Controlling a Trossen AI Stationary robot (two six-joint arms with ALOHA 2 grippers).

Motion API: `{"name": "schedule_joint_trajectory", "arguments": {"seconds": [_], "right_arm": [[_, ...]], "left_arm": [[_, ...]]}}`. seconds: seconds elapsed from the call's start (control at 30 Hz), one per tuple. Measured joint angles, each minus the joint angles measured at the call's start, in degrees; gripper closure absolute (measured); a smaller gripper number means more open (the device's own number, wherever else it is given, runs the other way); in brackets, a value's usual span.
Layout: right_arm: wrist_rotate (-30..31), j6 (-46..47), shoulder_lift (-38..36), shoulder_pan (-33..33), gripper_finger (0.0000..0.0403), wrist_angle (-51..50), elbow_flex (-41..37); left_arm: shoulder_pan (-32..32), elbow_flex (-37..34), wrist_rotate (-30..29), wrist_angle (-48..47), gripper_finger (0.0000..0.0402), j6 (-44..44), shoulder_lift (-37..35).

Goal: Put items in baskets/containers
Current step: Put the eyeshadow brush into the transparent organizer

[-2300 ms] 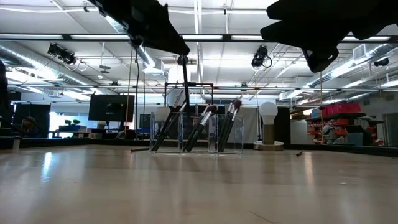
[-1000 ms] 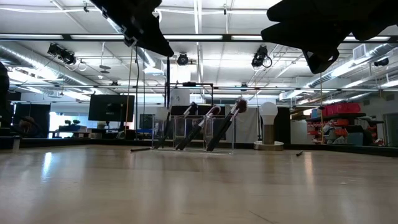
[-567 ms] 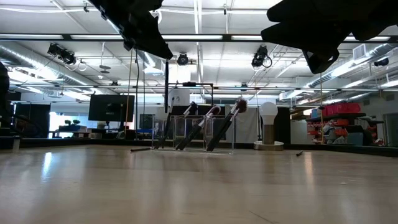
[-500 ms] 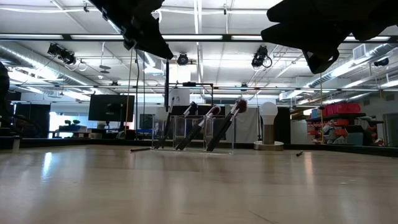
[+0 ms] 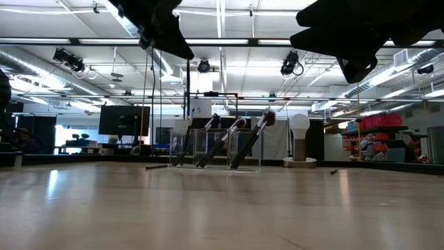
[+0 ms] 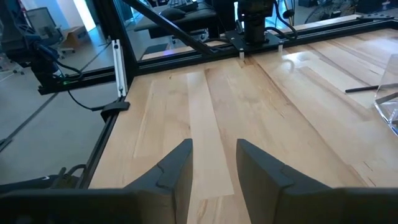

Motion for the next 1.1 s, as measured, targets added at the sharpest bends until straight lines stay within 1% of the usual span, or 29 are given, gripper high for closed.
{"name": "schedule_joint_trajectory", "arguments": {"seconds": [0.07,0.13,0.23,0.3,0.57,0.67,0.87,1.1], "right_arm": [[0.0,0.0,0.0,0.0,0.0280,0.0,0.0],[0.0,0.0,0.0,0.0,0.0280,-0.1,0.0],[0.0,0.0,0.0,0.0,0.0280,-0.1,0.0],[0.0,0.0,0.0,0.0,0.0280,-0.1,0.0],[0.0,0.4,0.0,0.0,0.0280,-0.1,0.0],[0.0,0.4,0.0,0.0,0.0280,-0.2,0.0],[0.0,0.4,0.0,0.0,0.0280,-0.5,0.0],[0.0,0.7,0.0,0.0,0.0280,-0.9,0.0]], "left_arm": [[-0.6,2.8,0.3,-5.5,0.0381,-1.5,0.1],[-1.1,5.3,3.1,-10.3,0.0381,-2.7,0.2],[-1.3,6.5,8.8,-10.5,0.0381,-2.8,0.6],[-1.3,6.5,10.2,-10.8,0.0381,-2.8,0.8],[0.5,6.5,9.3,-8.2,0.0381,-1.6,5.3],[1.5,6.4,7.7,-6.4,0.0381,-0.9,6.6],[3.2,6.4,6.5,-2.6,0.0381,1.2,6.7],[6.0,6.4,4.5,-2.5,0.0381,2.6,6.7]]}}
